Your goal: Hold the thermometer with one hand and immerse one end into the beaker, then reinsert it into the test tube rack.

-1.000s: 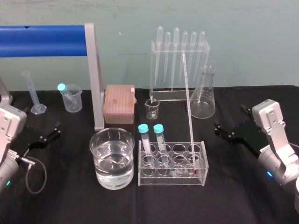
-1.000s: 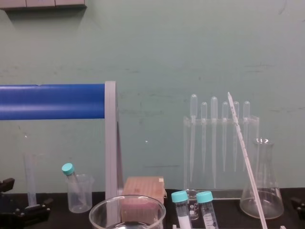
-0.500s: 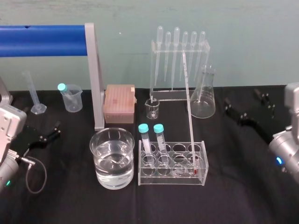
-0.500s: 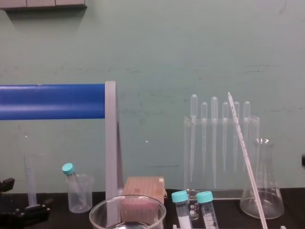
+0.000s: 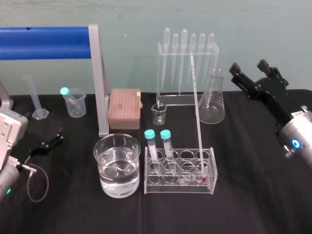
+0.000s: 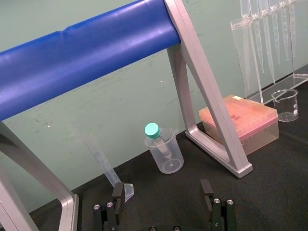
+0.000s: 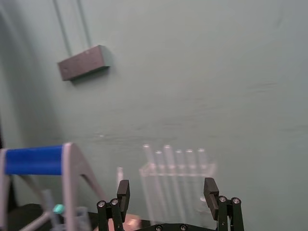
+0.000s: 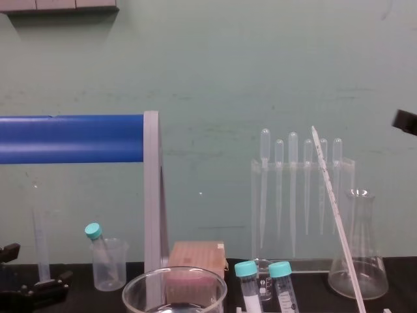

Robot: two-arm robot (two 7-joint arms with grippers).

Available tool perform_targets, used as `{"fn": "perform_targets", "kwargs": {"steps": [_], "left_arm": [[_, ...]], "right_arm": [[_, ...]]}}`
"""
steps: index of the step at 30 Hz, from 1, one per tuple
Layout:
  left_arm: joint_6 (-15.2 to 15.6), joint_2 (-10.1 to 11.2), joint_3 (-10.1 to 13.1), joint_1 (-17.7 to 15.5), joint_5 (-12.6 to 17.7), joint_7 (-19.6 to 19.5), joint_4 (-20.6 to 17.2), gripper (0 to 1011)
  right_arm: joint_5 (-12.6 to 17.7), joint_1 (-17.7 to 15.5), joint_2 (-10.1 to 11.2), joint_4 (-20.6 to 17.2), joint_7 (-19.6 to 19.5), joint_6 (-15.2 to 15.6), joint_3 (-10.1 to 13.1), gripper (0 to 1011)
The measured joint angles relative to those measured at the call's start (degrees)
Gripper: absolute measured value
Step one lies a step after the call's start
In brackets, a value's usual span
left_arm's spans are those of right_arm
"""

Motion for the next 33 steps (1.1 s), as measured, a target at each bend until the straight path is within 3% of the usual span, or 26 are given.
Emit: {"fn": "perform_targets", "kwargs": {"steps": [9,19,25,33], "left_arm": [[0.0,0.0,0.0,0.0,0.0,0.0,0.0,1008],[0.0,0.0,0.0,0.0,0.0,0.0,0.0,1008],[0.0,0.0,0.0,0.0,0.0,0.0,0.0,1008],[0.0,0.0,0.0,0.0,0.0,0.0,0.0,1008]], "right_arm": [[3.6,4.8,-1.7,1.9,4.7,6.8,-1.4,1003],[6.5,10.6,-2.2,5.5,6.9,15.7,-5.1,1003],[7.1,12.9,-2.0,7.7,6.3,18.9,-7.2,1003],[7.1,14.9,-2.2,10.3,5.1,20.8,-9.3,1003]]}}
